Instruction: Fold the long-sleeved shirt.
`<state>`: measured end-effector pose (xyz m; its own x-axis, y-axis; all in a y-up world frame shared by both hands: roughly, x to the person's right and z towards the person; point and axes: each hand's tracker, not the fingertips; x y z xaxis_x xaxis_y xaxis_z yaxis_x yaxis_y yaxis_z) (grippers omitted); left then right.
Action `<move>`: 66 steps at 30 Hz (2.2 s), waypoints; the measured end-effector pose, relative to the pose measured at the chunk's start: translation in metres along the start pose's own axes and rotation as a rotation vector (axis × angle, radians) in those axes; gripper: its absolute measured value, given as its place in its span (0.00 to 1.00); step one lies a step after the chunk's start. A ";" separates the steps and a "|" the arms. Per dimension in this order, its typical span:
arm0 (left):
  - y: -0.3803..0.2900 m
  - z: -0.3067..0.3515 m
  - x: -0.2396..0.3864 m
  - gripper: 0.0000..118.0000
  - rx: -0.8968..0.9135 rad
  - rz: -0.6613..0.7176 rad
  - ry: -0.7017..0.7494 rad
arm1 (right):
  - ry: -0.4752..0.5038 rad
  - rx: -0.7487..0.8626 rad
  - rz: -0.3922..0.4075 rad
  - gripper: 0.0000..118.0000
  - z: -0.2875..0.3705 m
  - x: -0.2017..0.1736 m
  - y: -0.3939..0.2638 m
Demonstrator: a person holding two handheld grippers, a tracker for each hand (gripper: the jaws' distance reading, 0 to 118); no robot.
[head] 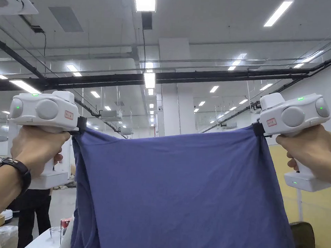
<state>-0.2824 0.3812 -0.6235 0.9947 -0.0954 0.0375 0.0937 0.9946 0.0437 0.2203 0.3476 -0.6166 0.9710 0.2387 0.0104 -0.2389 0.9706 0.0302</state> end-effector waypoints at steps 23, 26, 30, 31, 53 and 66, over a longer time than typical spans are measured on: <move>-0.117 -0.186 0.015 0.04 -0.075 -0.001 0.036 | -0.029 -0.050 0.032 0.04 -0.206 -0.037 -0.109; -0.150 -0.185 0.019 0.04 -0.093 -0.018 0.024 | -0.015 -0.087 0.020 0.04 -0.212 -0.045 -0.148; -0.192 -0.177 0.015 0.04 -0.178 -0.024 0.003 | 0.022 -0.166 -0.061 0.04 -0.204 -0.053 -0.203; -0.201 -0.173 0.016 0.04 -0.187 -0.031 0.006 | 0.034 -0.183 -0.084 0.04 -0.199 -0.055 -0.213; -0.442 0.094 0.021 0.04 -0.539 0.108 -0.057 | 0.222 -0.554 -0.161 0.04 0.061 -0.119 -0.459; -0.595 0.306 0.044 0.04 -0.725 0.267 -0.138 | 0.292 -0.699 -0.203 0.04 0.238 -0.132 -0.565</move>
<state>-0.3068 -0.2274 -0.3423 0.9776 0.1941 0.0810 -0.0971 0.7581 -0.6449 0.2264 -0.2401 -0.3972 0.9801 -0.0410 -0.1943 -0.0936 0.7678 -0.6338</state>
